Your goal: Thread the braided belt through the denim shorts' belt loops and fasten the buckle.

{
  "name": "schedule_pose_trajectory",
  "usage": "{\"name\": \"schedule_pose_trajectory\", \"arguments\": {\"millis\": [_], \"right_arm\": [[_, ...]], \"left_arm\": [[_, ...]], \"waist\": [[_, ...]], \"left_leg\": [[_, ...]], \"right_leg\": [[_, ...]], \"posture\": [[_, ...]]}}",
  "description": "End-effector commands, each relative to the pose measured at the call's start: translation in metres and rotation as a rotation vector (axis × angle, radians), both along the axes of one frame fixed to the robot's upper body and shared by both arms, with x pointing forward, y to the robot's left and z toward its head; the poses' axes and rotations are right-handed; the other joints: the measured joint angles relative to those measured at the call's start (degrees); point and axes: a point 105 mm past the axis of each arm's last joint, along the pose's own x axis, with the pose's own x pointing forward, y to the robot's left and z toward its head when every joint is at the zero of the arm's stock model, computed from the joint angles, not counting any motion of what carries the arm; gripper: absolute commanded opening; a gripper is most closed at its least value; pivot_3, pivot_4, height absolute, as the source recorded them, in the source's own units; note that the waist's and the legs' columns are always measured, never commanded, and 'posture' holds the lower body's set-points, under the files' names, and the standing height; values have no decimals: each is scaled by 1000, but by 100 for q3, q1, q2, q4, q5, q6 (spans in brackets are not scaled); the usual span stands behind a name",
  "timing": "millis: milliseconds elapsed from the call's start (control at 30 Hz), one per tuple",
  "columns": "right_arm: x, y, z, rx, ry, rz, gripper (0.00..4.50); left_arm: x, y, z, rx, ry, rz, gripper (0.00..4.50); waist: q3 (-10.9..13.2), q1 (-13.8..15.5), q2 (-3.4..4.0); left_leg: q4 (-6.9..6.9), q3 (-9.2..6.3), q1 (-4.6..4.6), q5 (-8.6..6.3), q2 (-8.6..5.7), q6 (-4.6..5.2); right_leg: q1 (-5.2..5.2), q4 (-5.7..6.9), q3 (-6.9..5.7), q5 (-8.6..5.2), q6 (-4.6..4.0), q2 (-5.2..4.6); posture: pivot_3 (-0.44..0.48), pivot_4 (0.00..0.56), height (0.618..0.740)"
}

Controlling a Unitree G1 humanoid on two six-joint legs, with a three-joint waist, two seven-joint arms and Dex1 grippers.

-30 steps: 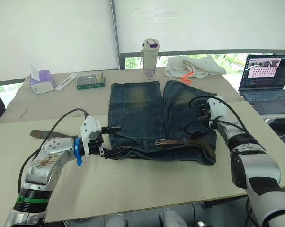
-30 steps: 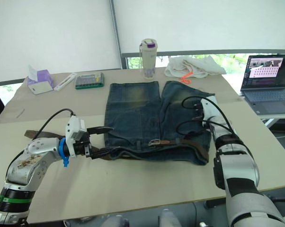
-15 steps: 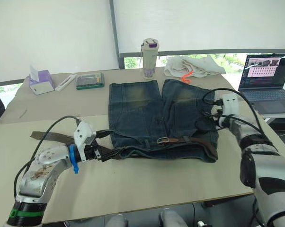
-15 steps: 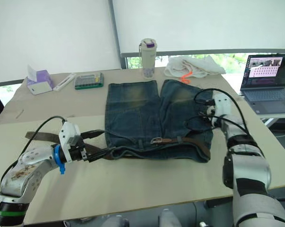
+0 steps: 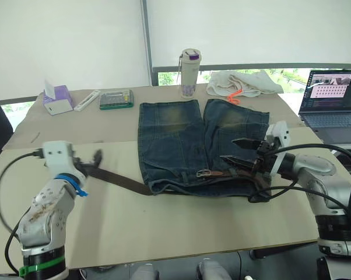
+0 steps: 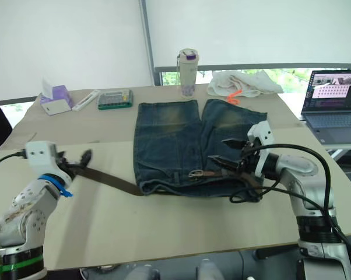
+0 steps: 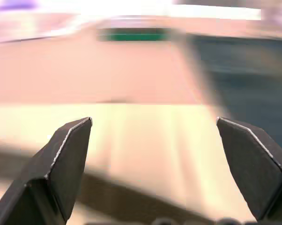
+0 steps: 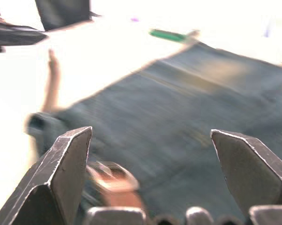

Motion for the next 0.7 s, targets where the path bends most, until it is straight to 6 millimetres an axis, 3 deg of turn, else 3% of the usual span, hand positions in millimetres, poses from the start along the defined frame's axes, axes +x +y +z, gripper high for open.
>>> {"name": "schedule_pose_trajectory", "arguments": {"millis": [33,167,367,633,700], "right_arm": [[-18,21,9,9,-9,125,4467],[-20,31,7,-5,-10,145,4467],[-18,40,12,11,-36,149,4467],[-16,38,11,14,-42,115,4467],[-15,36,11,17,-41,101,4500]], "left_arm": [[6,16,0,33,54,153,4500],[20,13,-3,25,94,191,4500],[40,3,-29,-69,241,209,4500],[42,1,-54,-213,303,295,4500],[41,1,-54,-226,296,313,3962]], "waist": [[-1,52,-2],[-3,110,-10],[-5,89,-18],[-7,45,-21],[-7,44,-21]], "left_leg": [[0,0,-4,2,0,-13],[0,-6,-23,15,-3,-47],[-2,-6,-26,20,-3,-62],[-3,-9,-29,21,0,-66],[-3,-8,-28,21,0,-66]], "right_leg": [[-1,-3,0,2,2,0],[-7,-25,-8,20,6,-4],[-10,-27,-9,25,8,-3],[-15,-23,-10,27,6,-3],[-15,-23,-10,27,7,-3]], "posture": [[0,150,740],[0,150,740],[0,150,740],[0,150,740],[0,150,740]]}}
